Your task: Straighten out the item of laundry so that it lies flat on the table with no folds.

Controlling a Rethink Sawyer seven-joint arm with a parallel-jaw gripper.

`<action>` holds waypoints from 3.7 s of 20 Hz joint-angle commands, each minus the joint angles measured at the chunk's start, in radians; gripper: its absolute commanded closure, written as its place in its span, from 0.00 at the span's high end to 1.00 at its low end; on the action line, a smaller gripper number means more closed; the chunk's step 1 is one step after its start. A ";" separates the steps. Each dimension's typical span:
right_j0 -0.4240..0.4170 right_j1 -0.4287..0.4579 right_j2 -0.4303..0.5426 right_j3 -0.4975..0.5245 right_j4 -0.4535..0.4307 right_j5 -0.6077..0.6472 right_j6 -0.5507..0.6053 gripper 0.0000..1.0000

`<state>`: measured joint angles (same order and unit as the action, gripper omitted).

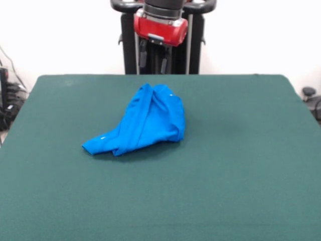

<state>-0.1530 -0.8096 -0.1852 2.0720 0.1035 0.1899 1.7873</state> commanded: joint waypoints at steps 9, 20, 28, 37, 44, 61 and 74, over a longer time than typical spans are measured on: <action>0.027 0.020 0.049 0.003 0.065 0.116 0.204 1.00; -0.019 0.079 0.084 -0.070 0.036 0.019 0.162 1.00; -0.018 0.081 0.090 -0.089 0.043 0.012 0.169 1.00; -0.035 0.092 0.124 -0.127 0.065 -0.005 0.176 1.00; -0.064 0.130 0.151 -0.133 0.051 -0.061 0.176 1.00; -0.118 0.240 0.244 -0.126 0.041 -0.189 0.201 1.00; -0.095 0.238 0.213 -0.146 0.025 -0.187 0.174 1.00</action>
<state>-0.2852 -0.5864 -0.0615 1.9708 0.1170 0.0412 1.7873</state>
